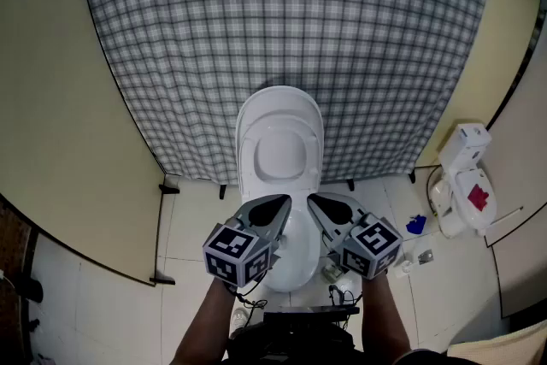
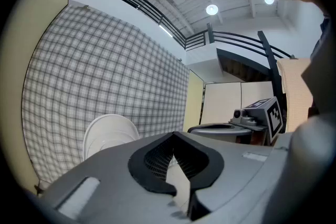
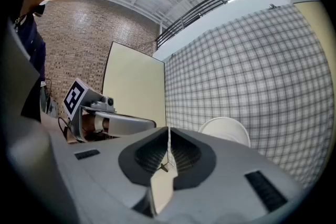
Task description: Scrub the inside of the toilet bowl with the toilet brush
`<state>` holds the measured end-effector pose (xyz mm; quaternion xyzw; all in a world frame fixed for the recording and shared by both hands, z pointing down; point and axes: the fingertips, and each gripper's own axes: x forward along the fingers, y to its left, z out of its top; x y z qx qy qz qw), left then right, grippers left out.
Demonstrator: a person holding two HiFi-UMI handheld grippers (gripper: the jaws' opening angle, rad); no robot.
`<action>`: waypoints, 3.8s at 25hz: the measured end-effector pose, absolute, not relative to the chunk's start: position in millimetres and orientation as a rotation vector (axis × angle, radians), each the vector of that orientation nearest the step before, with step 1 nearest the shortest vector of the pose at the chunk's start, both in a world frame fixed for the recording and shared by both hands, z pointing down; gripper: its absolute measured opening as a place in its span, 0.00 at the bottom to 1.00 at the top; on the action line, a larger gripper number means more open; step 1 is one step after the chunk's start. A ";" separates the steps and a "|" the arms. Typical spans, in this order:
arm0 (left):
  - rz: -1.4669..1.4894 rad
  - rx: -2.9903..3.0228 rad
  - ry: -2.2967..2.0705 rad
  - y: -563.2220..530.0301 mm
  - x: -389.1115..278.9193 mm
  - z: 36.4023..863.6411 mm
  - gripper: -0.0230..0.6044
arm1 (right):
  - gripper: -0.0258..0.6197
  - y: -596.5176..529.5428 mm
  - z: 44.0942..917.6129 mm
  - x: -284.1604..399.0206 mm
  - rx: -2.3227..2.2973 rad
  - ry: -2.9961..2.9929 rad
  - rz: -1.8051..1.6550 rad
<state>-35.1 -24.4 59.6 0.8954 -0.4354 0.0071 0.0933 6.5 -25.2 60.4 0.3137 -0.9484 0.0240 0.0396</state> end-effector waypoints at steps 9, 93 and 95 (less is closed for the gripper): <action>0.061 2.597 -1.238 -25.0 -25.4 85.9 0.05 | 0.08 -25.4 74.3 27.7 0.982 -2.897 0.164; 0.368 2.156 -0.909 -18.5 127.6 583.1 0.05 | 0.32 -57.4 779.1 282.1 0.704 -1.678 0.636; 0.367 2.158 -0.911 -19.8 127.5 583.1 0.05 | 0.32 -58.7 780.1 286.1 0.707 -1.661 0.633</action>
